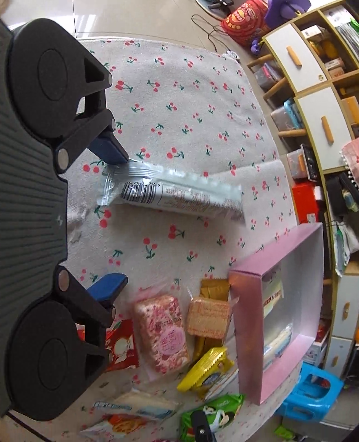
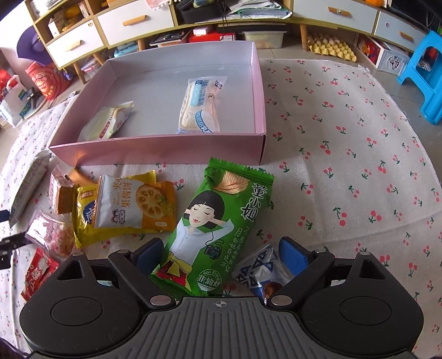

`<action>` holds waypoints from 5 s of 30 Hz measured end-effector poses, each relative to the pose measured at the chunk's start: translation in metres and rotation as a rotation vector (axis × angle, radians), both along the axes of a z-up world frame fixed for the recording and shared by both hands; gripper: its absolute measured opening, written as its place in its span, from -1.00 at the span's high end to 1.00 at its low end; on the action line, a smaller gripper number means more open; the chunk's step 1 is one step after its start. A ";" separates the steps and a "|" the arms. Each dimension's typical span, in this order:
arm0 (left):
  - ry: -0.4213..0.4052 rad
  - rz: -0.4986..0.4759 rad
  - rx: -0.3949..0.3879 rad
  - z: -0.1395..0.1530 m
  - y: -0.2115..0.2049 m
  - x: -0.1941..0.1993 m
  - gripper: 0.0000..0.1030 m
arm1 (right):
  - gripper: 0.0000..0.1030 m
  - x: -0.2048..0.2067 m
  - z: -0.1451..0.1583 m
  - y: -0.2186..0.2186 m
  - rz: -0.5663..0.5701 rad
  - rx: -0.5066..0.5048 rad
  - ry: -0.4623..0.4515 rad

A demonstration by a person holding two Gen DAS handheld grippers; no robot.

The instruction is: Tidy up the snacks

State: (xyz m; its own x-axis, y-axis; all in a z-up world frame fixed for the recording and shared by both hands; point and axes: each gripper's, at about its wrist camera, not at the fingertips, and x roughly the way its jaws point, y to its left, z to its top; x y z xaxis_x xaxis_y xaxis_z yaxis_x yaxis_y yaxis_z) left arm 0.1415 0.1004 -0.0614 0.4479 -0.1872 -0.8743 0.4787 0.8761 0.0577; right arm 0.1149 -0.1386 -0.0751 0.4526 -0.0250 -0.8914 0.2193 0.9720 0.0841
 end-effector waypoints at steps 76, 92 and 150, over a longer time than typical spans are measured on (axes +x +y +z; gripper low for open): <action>-0.096 0.524 -0.640 0.059 -0.038 0.041 0.46 | 0.12 0.001 0.059 -0.088 -0.327 0.460 -0.266; -0.108 0.331 -0.537 0.040 -0.121 0.073 0.46 | 0.11 0.062 0.056 -0.067 -0.235 0.436 -0.296; -0.189 0.171 -0.274 0.066 -0.126 -0.004 -0.95 | -0.66 -0.005 0.085 -0.049 -0.091 0.299 -0.227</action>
State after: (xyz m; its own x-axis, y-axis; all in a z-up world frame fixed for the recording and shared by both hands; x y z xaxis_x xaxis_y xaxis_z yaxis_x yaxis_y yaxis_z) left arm 0.1378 -0.0253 0.0046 0.6417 -0.3114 -0.7009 0.3277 0.9376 -0.1166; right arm 0.1103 -0.1878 0.0103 0.6471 0.1718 -0.7428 0.2469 0.8745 0.4174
